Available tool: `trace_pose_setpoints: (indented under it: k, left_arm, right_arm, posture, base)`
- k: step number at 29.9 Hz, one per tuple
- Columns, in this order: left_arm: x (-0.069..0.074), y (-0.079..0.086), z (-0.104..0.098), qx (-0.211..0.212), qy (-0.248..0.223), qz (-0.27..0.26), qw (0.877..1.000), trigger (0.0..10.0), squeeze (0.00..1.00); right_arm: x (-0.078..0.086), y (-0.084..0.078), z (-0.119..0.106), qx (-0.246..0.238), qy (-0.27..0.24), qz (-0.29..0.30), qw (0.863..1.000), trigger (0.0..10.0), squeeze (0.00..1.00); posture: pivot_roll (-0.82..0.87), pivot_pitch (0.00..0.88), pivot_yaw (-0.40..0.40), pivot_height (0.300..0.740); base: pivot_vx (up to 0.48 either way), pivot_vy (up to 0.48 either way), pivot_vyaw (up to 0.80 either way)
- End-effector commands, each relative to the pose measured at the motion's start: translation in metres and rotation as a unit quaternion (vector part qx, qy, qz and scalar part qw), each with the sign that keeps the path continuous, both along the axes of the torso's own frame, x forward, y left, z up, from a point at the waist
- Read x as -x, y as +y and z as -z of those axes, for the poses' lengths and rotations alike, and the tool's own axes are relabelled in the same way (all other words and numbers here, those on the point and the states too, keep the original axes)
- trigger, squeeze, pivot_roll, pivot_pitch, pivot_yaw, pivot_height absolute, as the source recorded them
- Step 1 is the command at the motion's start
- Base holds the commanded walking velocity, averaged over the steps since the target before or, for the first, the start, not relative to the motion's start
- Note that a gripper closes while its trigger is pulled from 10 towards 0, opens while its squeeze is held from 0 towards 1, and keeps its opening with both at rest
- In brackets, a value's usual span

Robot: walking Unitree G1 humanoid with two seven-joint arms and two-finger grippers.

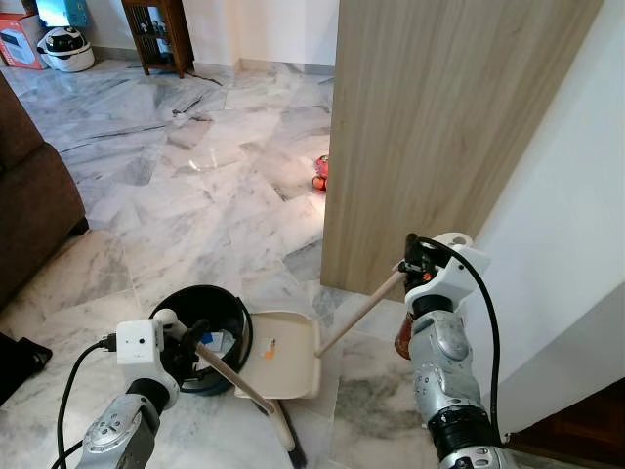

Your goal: Sweep floor

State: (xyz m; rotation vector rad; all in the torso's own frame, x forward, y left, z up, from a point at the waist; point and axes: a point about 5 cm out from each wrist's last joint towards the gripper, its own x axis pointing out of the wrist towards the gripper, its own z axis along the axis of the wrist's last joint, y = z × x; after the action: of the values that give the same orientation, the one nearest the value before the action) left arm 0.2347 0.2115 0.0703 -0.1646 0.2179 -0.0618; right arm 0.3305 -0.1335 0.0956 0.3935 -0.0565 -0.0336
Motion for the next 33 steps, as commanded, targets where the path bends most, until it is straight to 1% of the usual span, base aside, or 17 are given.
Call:
trace_pose_setpoints:
  k: [1, 7, 9, 12, 14, 15, 16, 19, 21, 25, 28, 32, 33]
  left_arm:
    - [-0.004, -0.003, -0.012, 0.004, -0.034, 0.004, 0.999, 10.0, 0.00]
    - [-0.005, -0.003, -0.011, 0.005, -0.033, 0.004, 0.999, 10.0, 0.00]
    - [-0.005, -0.003, -0.011, 0.005, -0.033, 0.004, 0.999, 10.0, 0.00]
    - [-0.005, -0.005, -0.011, 0.005, -0.033, 0.004, 0.999, 10.0, 0.00]
    - [-0.005, -0.006, -0.010, 0.002, -0.035, 0.004, 0.999, 10.0, 0.00]
    - [-0.005, -0.006, -0.010, 0.002, -0.035, 0.004, 0.999, 10.0, 0.00]
    - [-0.005, -0.006, -0.010, -0.004, -0.036, 0.007, 0.999, 10.0, 0.00]
    - [-0.005, -0.007, -0.010, -0.009, -0.036, 0.010, 0.999, 10.0, 0.00]
    - [-0.004, -0.008, -0.009, -0.013, -0.037, 0.013, 0.999, 10.0, 0.00]
    - [-0.004, -0.009, -0.009, -0.019, -0.038, 0.017, 0.999, 10.0, 0.00]
    - [-0.004, -0.010, -0.008, -0.023, -0.036, 0.022, 0.999, 10.0, 0.00]
    - [-0.004, -0.010, -0.008, -0.030, -0.038, 0.028, 0.998, 10.0, 0.00]
    - [-0.005, -0.010, -0.008, -0.040, -0.037, 0.031, 0.998, 10.0, 0.00]
  right_arm:
    - [-0.004, 0.016, -0.015, -0.053, -0.030, -0.026, 0.998, 10.0, 0.00]
    - [-0.004, 0.016, -0.014, -0.044, -0.030, -0.027, 0.998, 10.0, 0.00]
    - [-0.004, 0.011, -0.013, -0.032, -0.030, -0.014, 0.999, 10.0, 0.00]
    - [-0.004, 0.002, -0.015, -0.002, -0.034, 0.013, 0.999, 10.0, 0.00]
    - [-0.004, -0.005, -0.018, 0.034, -0.043, 0.037, 0.998, 10.0, 0.00]
    - [-0.004, -0.005, -0.018, 0.034, -0.043, 0.037, 0.998, 10.0, 0.00]
    - [-0.004, -0.008, -0.021, 0.066, -0.054, 0.044, 0.995, 10.0, 0.00]
    - [-0.002, -0.011, -0.025, 0.101, -0.068, 0.061, 0.991, 10.0, 0.00]
    - [-0.001, -0.014, -0.028, 0.137, -0.079, 0.077, 0.984, 10.0, 0.00]
    - [0.000, -0.017, -0.028, 0.147, -0.079, 0.093, 0.981, 10.0, 0.00]
    - [0.001, -0.019, -0.026, 0.170, -0.078, 0.106, 0.977, 10.0, 0.00]
    - [0.003, -0.019, -0.024, 0.187, -0.078, 0.111, 0.973, 10.0, 0.00]
    - [0.004, -0.019, -0.023, 0.199, -0.078, 0.111, 0.971, 10.0, 0.00]
  posture:
    - [0.23, 0.069, 0.001, 0.740]
    - [0.23, 0.069, 0.000, 0.740]
    - [0.23, 0.068, 0.000, 0.740]
    - [0.23, 0.068, 0.000, 0.740]
    - [0.23, 0.067, 0.001, 0.740]
    - [0.23, 0.067, 0.001, 0.740]
    - [0.23, 0.066, 0.001, 0.740]
    - [0.22, 0.064, 0.002, 0.740]
    - [0.22, 0.062, 0.003, 0.740]
    - [0.22, 0.060, 0.005, 0.740]
    - [0.22, 0.055, 0.007, 0.740]
    - [0.21, 0.043, 0.009, 0.740]
    - [0.21, 0.042, 0.009, 0.740]
  base:
    - [0.000, 0.000, 0.00]
    - [0.000, 0.000, 0.00]
    - [0.000, 0.000, 0.00]
    - [0.000, 0.000, 0.00]
    - [0.000, 0.000, 0.00]
    - [0.000, 0.000, 0.00]
    - [0.000, 0.000, 0.00]
    - [0.000, 0.000, 0.00]
    - [0.000, 0.000, 0.00]
    - [0.000, 0.000, 0.00]
    - [0.000, 0.000, 0.00]
    - [0.000, 0.000, 0.00]
    - [0.000, 0.000, 0.00]
